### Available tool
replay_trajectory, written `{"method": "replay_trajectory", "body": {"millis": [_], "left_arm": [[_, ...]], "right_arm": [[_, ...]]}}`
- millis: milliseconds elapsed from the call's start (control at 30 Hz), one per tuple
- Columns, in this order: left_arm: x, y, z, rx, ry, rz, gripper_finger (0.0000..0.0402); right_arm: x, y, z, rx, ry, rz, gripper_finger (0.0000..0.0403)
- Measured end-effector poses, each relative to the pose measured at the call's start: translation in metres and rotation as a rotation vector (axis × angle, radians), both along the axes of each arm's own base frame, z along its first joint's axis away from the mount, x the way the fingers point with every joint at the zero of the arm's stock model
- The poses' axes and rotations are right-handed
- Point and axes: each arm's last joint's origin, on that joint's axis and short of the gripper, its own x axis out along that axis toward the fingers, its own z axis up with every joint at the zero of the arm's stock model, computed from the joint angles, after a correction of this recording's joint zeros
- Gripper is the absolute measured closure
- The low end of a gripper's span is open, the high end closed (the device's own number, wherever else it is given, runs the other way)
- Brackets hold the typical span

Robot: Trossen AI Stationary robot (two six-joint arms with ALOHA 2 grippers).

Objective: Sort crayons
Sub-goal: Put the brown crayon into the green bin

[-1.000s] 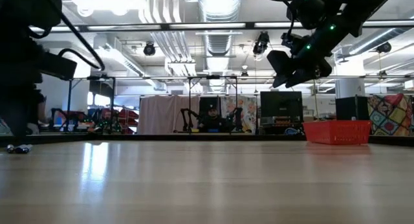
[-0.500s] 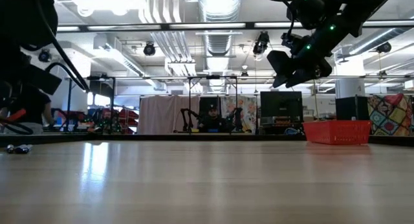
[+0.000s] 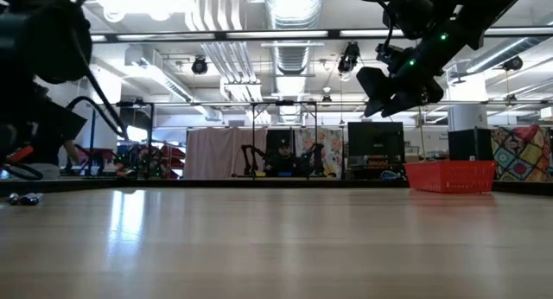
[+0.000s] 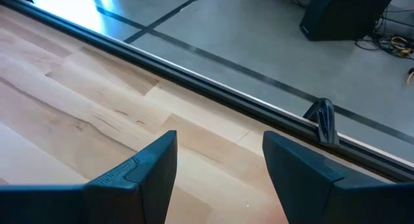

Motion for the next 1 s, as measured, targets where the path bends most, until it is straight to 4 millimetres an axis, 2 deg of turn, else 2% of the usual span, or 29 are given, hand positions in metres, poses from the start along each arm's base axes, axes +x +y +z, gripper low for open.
{"method": "replay_trajectory", "body": {"millis": [133,333,467,633,767,867,1000], "left_arm": [[0.017,0.011,0.008,0.148,-0.11,-0.045,0.0259],[0.038,0.009,0.034,0.163,-0.192,-0.115,0.0265],[0.042,0.007,0.046,0.17,-0.177,-0.194,0.0265],[0.049,0.016,0.052,0.354,-0.193,-0.322,0.0265],[0.059,0.048,0.059,0.529,-0.179,-0.28,0.0267],[0.07,0.087,0.063,0.514,-0.212,-0.166,0.0274],[0.077,0.133,0.063,0.477,-0.313,-0.107,0.0284]], "right_arm": [[0.001,0.0,0.002,-0.008,-0.026,0.002,0.0184],[0.001,0.0,0.001,-0.006,-0.006,0.008,0.0184],[0.001,0.0,0.001,-0.014,0.008,0.016,0.0184],[0.002,0.0,0.003,-0.015,0.001,0.019,0.0184],[0.003,-0.001,0.005,-0.014,-0.015,0.021,0.0184],[0.005,0.0,0.008,0.004,-0.039,0.041,0.0184],[0.006,0.0,0.009,0.009,-0.031,0.076,0.0184]]}}
